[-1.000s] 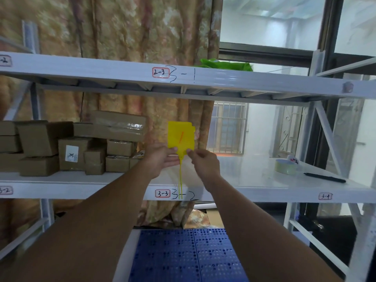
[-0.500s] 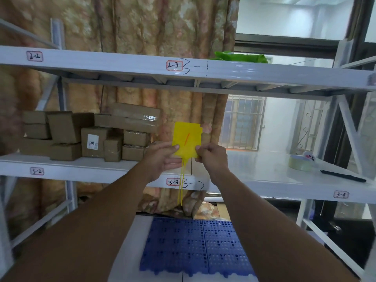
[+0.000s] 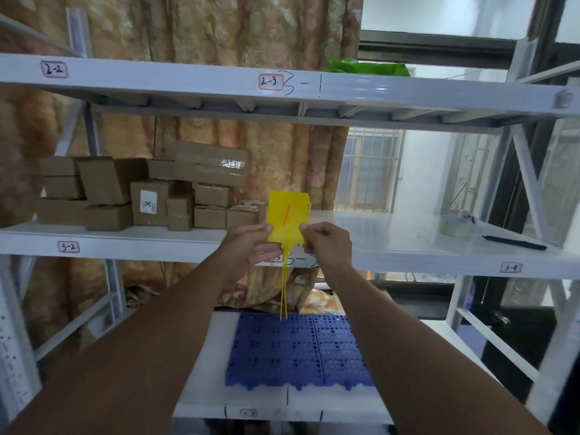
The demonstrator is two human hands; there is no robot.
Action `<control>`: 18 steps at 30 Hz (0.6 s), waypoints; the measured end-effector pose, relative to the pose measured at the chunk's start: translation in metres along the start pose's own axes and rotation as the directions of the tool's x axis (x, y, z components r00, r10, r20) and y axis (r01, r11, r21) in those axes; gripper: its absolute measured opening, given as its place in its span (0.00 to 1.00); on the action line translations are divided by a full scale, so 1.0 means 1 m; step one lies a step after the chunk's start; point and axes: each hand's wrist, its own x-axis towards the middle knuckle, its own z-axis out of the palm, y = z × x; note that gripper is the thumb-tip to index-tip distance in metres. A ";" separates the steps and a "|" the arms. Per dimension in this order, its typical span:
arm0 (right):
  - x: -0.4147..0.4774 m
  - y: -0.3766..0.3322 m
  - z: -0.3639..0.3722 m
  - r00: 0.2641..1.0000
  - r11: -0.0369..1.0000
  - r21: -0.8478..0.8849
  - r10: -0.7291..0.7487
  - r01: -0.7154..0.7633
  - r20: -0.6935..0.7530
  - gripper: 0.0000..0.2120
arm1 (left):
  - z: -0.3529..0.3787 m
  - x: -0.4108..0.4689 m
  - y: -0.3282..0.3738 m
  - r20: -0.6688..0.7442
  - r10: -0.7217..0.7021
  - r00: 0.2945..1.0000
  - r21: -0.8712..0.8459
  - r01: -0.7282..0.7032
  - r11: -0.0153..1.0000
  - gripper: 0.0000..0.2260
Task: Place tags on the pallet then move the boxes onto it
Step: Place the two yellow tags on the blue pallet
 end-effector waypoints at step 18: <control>-0.090 0.100 0.027 0.986 0.974 -0.179 0.152 -0.138 0.068 0.07 | -0.092 -0.061 -0.119 0.054 -0.260 0.964 -0.029 0.262 0.965 0.17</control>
